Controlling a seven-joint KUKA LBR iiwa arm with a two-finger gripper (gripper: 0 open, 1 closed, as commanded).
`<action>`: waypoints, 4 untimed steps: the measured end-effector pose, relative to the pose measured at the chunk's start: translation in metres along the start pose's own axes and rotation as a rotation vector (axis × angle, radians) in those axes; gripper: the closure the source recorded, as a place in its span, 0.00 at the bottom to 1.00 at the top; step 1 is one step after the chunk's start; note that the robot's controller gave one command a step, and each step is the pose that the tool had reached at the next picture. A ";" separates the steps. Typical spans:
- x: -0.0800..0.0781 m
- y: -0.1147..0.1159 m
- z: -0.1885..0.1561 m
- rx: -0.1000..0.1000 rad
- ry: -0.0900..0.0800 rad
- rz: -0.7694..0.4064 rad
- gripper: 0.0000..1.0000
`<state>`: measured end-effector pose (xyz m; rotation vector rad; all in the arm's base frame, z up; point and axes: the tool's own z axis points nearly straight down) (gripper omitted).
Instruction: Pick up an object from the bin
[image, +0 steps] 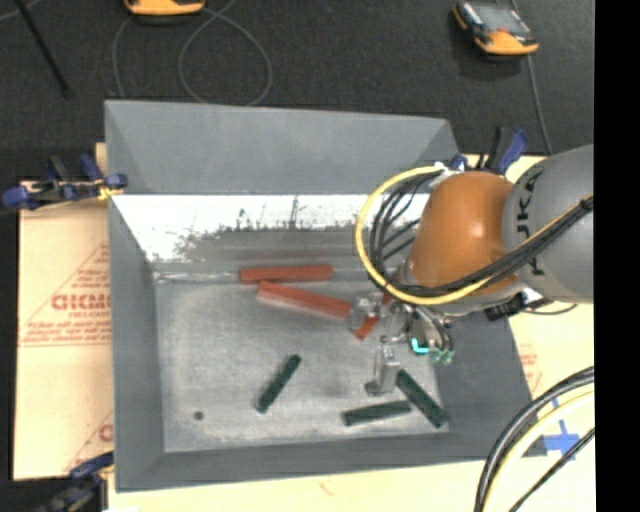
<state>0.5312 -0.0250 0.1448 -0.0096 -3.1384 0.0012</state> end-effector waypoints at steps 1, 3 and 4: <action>0.055 0.006 0.074 -0.003 -0.015 0.108 0.00; 0.045 -0.034 -0.013 0.002 -0.015 0.104 1.00; 0.023 -0.022 -0.086 -0.002 -0.017 0.097 1.00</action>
Offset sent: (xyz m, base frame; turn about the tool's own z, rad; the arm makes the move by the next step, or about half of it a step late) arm -0.0578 0.0067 -0.0740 0.1055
